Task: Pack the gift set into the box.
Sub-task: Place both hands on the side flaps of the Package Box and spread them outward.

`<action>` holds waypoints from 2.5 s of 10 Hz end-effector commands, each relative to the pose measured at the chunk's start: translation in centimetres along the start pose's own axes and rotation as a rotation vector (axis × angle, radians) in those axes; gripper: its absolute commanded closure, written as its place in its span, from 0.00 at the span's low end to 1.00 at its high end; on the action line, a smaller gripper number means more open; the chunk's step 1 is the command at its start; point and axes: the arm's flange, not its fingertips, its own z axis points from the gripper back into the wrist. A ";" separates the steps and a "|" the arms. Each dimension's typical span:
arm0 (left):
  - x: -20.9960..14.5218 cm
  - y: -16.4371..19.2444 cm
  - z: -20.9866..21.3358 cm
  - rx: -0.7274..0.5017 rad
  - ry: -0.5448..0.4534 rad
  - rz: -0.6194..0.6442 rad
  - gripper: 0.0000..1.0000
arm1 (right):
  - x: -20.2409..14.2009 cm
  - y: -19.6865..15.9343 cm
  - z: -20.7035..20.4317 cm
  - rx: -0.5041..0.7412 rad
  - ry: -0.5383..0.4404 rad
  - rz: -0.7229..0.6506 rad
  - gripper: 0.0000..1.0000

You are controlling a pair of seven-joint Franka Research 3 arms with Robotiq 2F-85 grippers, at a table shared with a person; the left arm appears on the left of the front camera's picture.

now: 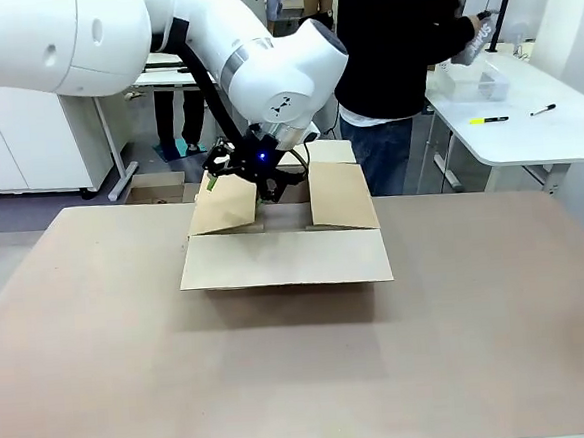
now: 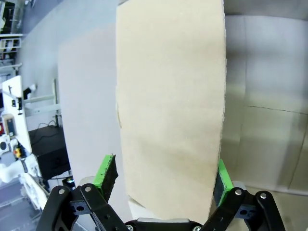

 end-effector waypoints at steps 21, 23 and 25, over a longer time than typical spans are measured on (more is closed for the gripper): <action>-8.1 22.7 -6.2 -0.656 -0.079 0.344 0.00 | 0.2 0.0 -0.1 0.029 -0.009 0.024 0.00; -9.1 24.0 -7.8 -0.797 -0.116 0.333 0.00 | 0.2 0.0 -0.1 0.029 -0.009 0.024 0.00; -10.0 25.2 -9.0 -0.853 -0.110 0.375 0.00 | 0.2 0.0 -0.1 0.029 -0.009 0.024 0.00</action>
